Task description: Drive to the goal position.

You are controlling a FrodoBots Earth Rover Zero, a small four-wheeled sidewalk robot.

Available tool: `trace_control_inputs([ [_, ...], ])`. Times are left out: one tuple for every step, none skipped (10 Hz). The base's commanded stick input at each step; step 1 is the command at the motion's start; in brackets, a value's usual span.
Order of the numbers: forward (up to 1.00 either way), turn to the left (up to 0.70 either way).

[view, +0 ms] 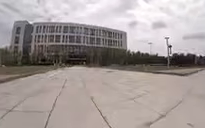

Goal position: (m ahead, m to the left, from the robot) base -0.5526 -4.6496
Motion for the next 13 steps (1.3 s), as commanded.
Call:
trace_control_inputs([
  [1.0,0.03],
  [1.0,0.03],
  [1.0,0.03],
  [1.0,0.03],
  [1.0,0.03],
  [1.0,0.03],
  [1.0,0.03],
  [1.0,0.03],
  [1.0,0.03],
  [1.0,0.05],
  [1.0,0.27],
  [1.0,0.4],
  [1.0,0.4],
])
